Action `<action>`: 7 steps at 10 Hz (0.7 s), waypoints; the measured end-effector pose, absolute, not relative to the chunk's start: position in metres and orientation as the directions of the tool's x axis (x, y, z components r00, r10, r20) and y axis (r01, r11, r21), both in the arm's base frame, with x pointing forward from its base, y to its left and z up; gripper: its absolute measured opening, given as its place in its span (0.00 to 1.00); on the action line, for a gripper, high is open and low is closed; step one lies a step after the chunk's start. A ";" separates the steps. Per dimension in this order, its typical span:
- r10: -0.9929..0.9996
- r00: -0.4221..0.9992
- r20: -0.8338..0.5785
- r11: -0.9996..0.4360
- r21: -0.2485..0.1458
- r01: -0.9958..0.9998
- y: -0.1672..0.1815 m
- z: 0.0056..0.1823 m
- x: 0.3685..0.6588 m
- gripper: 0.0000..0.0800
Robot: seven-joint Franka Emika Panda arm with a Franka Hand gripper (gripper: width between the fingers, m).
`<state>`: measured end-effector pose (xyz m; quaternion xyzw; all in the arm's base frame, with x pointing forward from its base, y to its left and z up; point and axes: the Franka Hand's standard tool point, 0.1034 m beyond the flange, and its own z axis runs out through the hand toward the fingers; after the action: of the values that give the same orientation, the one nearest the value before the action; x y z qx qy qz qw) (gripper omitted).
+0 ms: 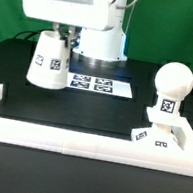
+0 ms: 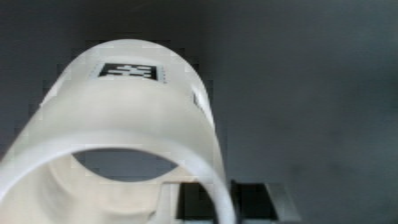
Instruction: Assemble lamp
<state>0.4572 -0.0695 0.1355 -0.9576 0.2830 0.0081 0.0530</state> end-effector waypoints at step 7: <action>-0.539 0.842 -0.036 -0.835 -0.110 -0.539 -0.060 0.148 0.466 0.06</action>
Offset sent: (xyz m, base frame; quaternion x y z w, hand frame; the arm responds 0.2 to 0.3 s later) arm 0.0000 0.0000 0.0000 0.0000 0.0000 0.0000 1.0000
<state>0.4664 -0.0601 0.1484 -0.9578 0.2814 0.0018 0.0582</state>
